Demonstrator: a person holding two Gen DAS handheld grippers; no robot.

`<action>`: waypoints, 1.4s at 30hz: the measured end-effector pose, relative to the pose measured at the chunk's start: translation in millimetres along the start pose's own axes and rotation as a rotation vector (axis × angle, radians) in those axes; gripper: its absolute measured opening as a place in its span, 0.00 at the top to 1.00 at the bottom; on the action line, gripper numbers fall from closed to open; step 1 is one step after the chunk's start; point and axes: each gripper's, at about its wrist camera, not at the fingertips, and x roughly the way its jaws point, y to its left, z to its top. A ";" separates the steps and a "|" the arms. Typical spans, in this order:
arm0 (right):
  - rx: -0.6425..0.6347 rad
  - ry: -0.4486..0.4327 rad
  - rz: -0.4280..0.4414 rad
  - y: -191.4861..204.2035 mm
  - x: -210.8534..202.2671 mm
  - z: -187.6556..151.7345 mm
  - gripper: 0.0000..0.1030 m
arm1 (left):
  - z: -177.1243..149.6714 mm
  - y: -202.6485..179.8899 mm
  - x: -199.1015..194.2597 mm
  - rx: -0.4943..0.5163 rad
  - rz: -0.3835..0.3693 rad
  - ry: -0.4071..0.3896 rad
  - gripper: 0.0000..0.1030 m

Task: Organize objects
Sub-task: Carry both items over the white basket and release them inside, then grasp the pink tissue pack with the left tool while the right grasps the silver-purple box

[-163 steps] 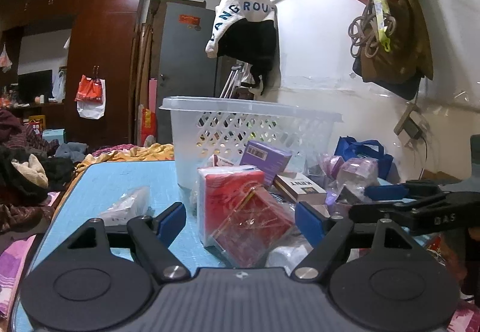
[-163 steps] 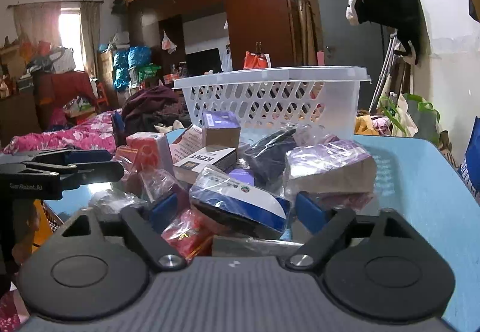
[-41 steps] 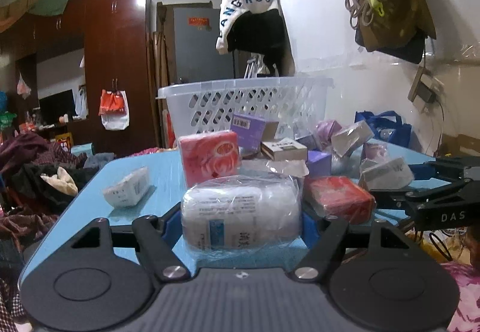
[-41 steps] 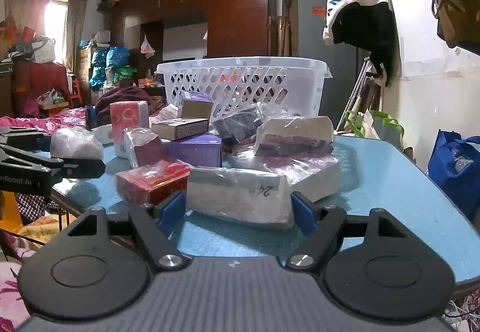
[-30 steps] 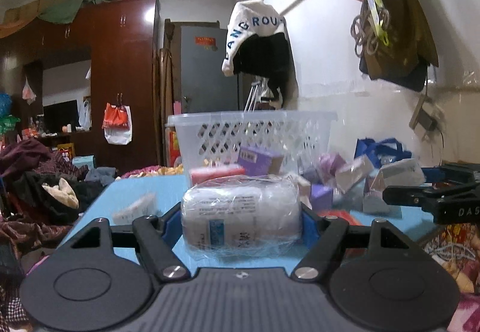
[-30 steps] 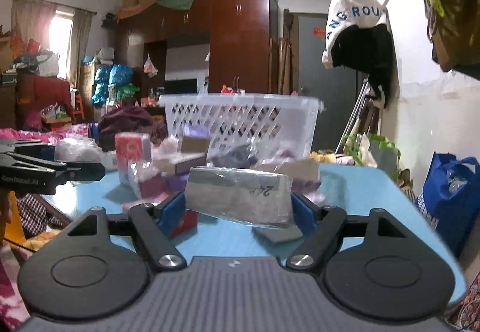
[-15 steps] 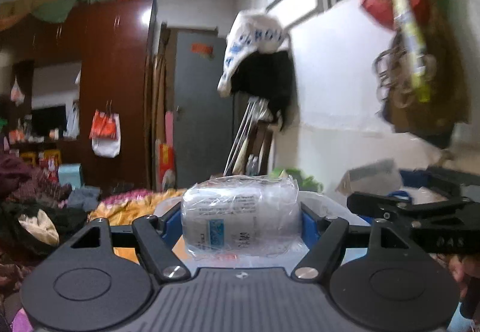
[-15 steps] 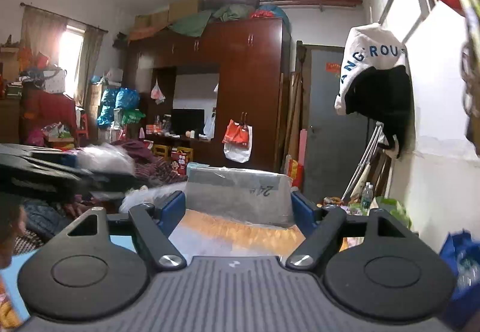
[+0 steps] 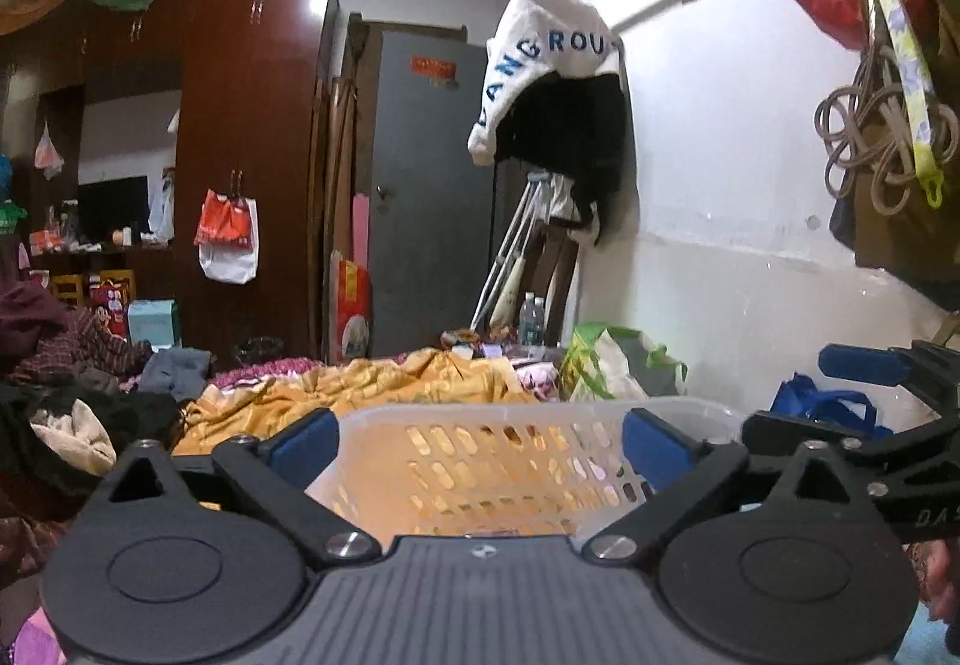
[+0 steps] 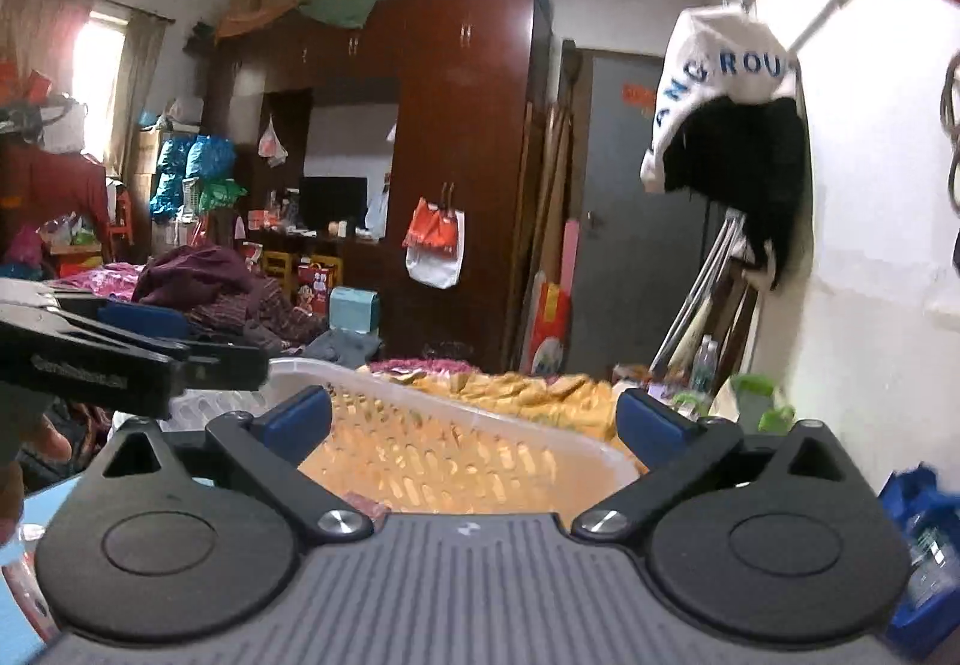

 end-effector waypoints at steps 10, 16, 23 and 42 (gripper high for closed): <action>-0.008 0.007 0.018 -6.7 -10.6 5.7 0.00 | 4.8 2.5 -20.6 0.001 0.003 -0.049 0.01; -0.003 -0.004 0.036 -10.7 -14.6 3.4 0.00 | -1.2 -3.0 -35.1 0.037 -0.007 -0.075 0.01; 0.029 0.014 0.056 -18.3 -14.9 -8.8 0.00 | -14.6 -4.8 -51.8 0.047 -0.036 -0.128 0.01; 0.142 0.087 0.017 -18.8 -130.1 -80.6 0.00 | -101.1 39.3 -132.2 -0.004 -0.033 -0.025 0.00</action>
